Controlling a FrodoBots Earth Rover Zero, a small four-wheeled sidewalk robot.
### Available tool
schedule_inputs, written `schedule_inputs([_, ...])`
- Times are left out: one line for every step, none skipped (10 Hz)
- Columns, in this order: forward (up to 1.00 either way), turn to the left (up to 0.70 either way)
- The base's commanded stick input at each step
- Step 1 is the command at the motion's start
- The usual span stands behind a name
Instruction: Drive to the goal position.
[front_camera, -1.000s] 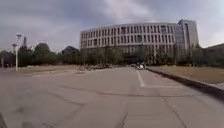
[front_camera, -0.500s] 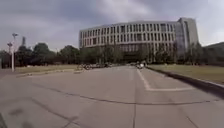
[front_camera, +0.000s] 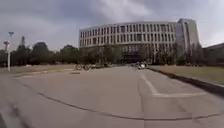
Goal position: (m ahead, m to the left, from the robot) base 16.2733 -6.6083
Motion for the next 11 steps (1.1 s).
schedule_inputs([1.0,-0.1])
schedule_inputs([1.0,0.0])
schedule_inputs([1.0,-0.05])
schedule_inputs([1.0,-0.25])
schedule_inputs([1.0,-0.32])
schedule_inputs([1.0,-0.1])
schedule_inputs([1.0,0.0])
schedule_inputs([1.0,0.0])
schedule_inputs([1.0,0.0])
schedule_inputs([1.0,0.0])
schedule_inputs([1.0,0.0])
